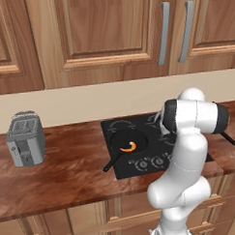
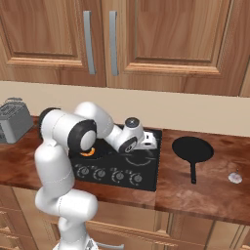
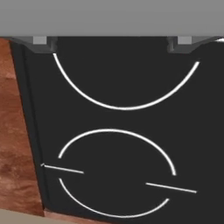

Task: Place both pans onto different burners. Then place the garlic and the shrimp on different pans.

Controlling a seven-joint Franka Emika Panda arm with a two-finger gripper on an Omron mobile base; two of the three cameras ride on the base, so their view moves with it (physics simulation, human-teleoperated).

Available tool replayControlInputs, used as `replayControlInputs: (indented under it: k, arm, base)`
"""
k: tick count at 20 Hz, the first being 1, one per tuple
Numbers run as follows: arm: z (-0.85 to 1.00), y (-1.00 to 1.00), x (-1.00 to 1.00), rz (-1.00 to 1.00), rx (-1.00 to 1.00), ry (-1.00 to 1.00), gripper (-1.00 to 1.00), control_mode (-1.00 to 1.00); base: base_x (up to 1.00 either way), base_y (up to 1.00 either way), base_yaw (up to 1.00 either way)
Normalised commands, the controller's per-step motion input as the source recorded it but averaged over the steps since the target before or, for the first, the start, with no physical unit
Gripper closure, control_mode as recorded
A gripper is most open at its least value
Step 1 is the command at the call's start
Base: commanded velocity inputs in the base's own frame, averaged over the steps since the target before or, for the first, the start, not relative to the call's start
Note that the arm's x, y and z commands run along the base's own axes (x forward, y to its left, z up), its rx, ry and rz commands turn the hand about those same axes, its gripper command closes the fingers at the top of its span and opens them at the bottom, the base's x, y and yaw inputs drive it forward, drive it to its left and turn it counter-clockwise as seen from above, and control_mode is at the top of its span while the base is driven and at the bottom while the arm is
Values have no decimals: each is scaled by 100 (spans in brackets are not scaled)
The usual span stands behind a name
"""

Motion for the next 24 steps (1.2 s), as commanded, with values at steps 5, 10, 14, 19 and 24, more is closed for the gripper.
replayControlInputs:
  k: [5, 10, 14, 19, 24]
  arm:
    - [0, -55, 2, 0, 0, 0, -100, -100]
    - [0, -64, 0, 0, 4, 0, -100, -100]
    - [0, -63, 0, 0, 4, 0, -100, -100]
    - [0, -63, 0, -1, 0, 0, -100, -100]
    - [-3, -57, 0, 0, 0, 0, -100, -100]
  base:
    - [0, 0, 0]
    - [0, 0, 0]
    - [0, 0, 0]
    - [0, 0, 0]
    - [0, 0, 0]
